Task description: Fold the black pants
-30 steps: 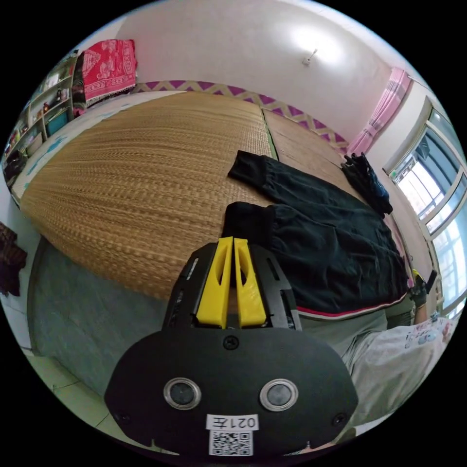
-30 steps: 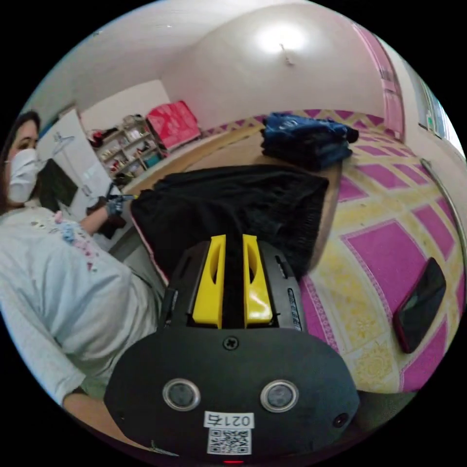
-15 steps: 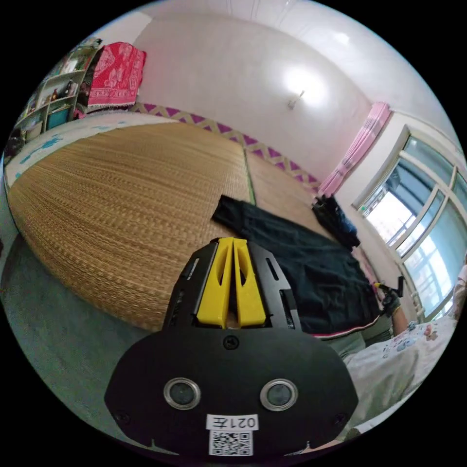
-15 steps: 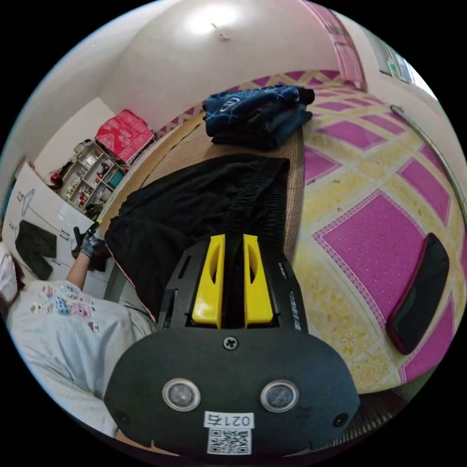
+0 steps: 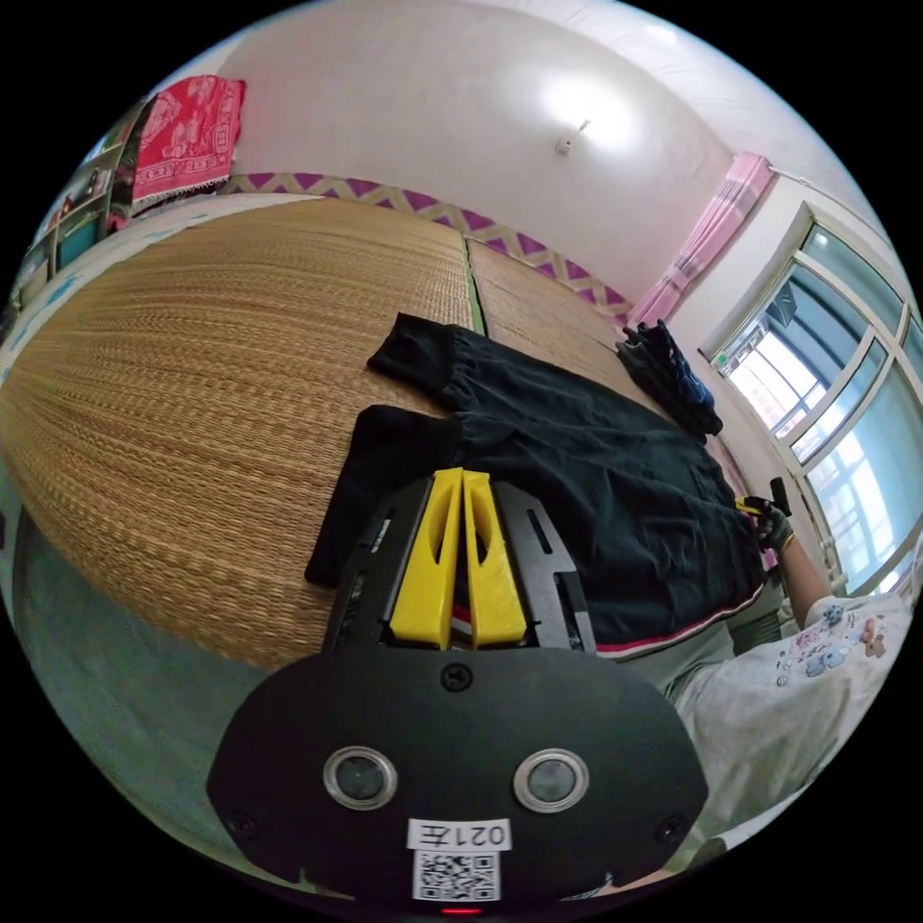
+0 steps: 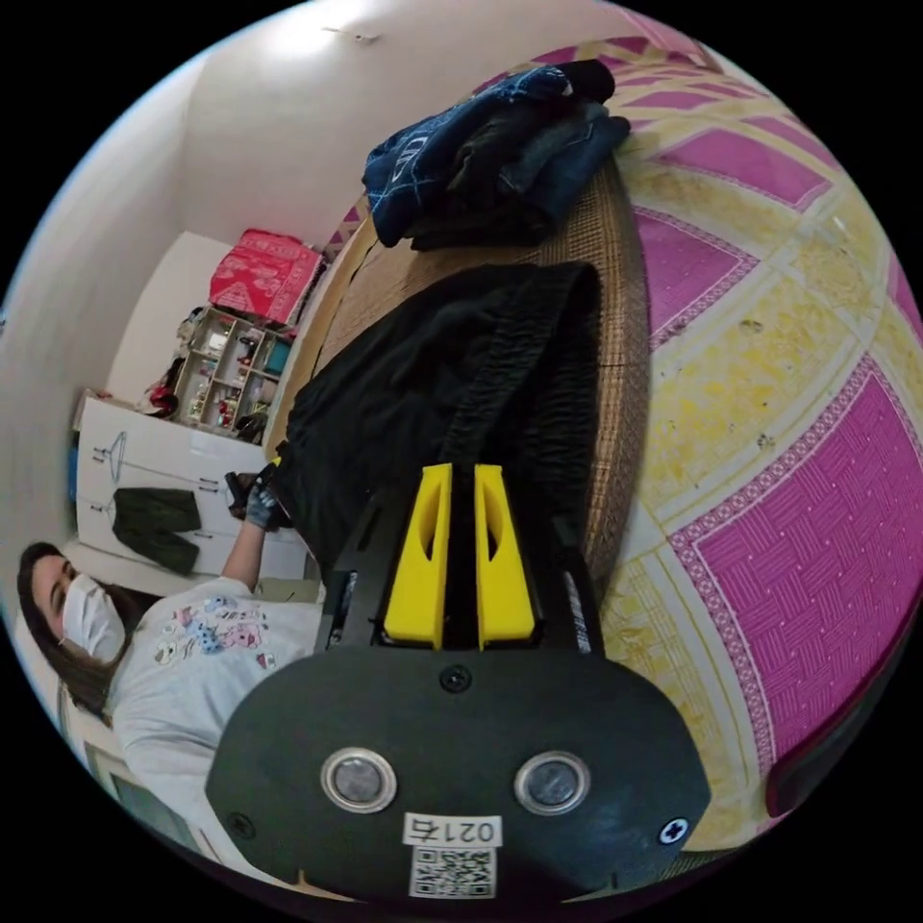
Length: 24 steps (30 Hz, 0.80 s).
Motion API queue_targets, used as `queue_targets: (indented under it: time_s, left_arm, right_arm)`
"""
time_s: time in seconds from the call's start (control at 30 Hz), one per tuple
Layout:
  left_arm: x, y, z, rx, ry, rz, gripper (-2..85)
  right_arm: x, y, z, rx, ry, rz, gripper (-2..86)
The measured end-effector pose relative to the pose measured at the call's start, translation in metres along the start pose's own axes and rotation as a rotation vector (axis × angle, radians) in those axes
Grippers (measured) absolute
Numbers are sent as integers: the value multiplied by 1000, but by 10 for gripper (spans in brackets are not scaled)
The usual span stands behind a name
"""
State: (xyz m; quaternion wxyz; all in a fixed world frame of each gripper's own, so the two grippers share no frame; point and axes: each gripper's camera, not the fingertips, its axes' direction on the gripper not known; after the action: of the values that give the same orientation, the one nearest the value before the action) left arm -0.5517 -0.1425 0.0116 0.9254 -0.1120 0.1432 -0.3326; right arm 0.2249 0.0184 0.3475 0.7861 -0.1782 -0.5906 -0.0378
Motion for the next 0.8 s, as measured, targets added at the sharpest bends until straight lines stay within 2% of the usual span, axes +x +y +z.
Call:
queue_targets:
  time_s: [0.1, 0.23, 0.3, 0.37, 0.53, 0.63, 0.7, 0.8]
  left_arm:
    - [3, 6, -5, 11, 2, -3, -10]
    - [7, 10, -12, 14, 2, -6, -10]
    - [8, 13, -16, 20, 6, -10, -10]
    - [9, 15, -20, 26, 6, -13, -10]
    - [16, 19, -33, 28, -11, 0, -10]
    - [16, 20, -41, 33, -2, -4, -10]
    - [14, 22, -46, 45, 9, -11, -10]
    - [12, 23, -55, 58, 24, -25, -10]
  right_arm:
    - [-9, 7, -19, 35, -35, -44, 14]
    - [-30, 5, -50, 113, 126, -67, 7]
    - [-31, -2, -36, 58, 234, -57, 10]
    - [-23, -7, 1, -82, 392, -36, 19]
    - [-59, 25, -27, 109, 440, -94, 53]
    - [-74, 51, -14, 18, 390, -155, 35]
    - [-66, 63, 10, -92, 513, -126, 12]
    - [-53, 89, 2, 22, 490, -85, -2]
